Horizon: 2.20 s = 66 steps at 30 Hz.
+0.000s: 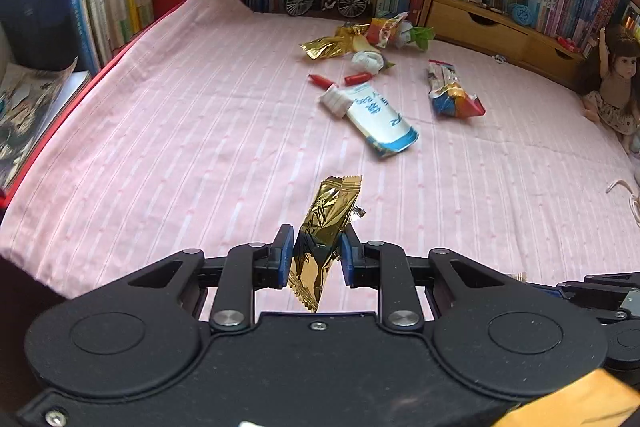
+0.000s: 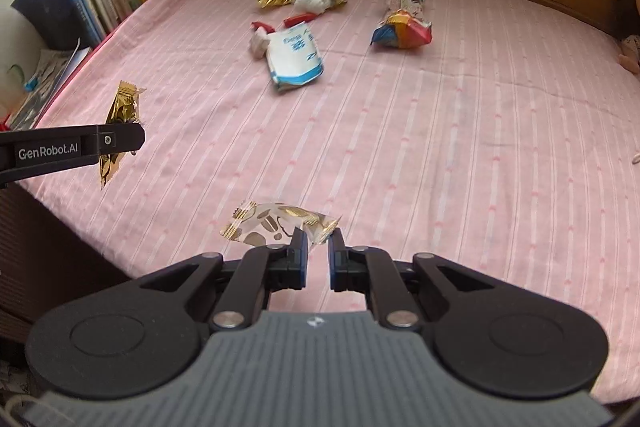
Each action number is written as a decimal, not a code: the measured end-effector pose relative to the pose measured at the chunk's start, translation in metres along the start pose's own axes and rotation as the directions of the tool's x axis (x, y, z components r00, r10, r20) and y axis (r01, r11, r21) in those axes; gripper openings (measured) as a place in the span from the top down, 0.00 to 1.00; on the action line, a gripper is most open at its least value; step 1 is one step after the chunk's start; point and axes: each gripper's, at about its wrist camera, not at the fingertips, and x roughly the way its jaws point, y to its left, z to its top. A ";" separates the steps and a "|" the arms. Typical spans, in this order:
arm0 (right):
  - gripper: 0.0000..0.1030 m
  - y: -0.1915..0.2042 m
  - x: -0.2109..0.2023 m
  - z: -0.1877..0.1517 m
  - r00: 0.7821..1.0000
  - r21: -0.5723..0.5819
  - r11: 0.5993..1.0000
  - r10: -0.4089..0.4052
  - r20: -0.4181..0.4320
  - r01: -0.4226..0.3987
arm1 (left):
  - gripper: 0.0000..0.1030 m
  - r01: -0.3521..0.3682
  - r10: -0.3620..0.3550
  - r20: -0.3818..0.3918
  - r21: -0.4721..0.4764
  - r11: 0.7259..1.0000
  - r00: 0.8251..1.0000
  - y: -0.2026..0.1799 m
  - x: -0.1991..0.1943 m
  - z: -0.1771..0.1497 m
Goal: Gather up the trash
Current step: 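Carry both wrappers down to the black bin and open both tools over it, then bring both open tools back up over the bed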
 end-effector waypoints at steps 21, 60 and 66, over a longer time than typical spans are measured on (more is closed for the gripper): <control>0.86 0.108 -0.003 -0.107 0.989 -0.137 0.986 0.078 -0.124 -0.095 | 0.78 -0.092 0.054 -0.211 -0.172 0.981 0.976 0.102 -0.056 -0.166; 0.47 0.133 0.008 -0.090 0.991 -0.111 0.990 0.076 -0.109 -0.088 | 0.29 -0.070 0.023 -0.257 -0.176 0.982 0.966 0.111 -0.033 -0.162; 0.46 0.115 -0.015 -0.059 0.996 -0.064 0.994 0.088 -0.024 -0.089 | 0.25 -0.030 0.002 -0.151 -0.183 0.983 0.989 0.099 -0.049 -0.120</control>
